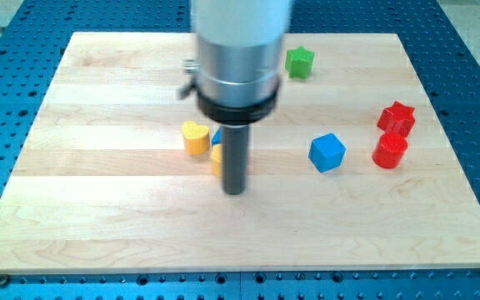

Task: Keep triangle on top left side

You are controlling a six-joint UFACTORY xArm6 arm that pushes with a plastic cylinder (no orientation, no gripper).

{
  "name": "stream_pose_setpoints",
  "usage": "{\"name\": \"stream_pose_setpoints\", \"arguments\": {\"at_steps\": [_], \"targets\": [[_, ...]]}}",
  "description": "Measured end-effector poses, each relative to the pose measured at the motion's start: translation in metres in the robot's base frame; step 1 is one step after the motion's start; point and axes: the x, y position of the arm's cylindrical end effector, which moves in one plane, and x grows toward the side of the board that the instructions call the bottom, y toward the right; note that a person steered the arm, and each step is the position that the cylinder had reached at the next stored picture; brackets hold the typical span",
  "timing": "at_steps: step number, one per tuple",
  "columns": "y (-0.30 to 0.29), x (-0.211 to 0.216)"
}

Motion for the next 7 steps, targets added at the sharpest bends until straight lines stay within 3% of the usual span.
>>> {"name": "stream_pose_setpoints", "arguments": {"at_steps": [2, 6, 7], "targets": [[-0.008, -0.036], [0.067, -0.097], [0.028, -0.137]]}}
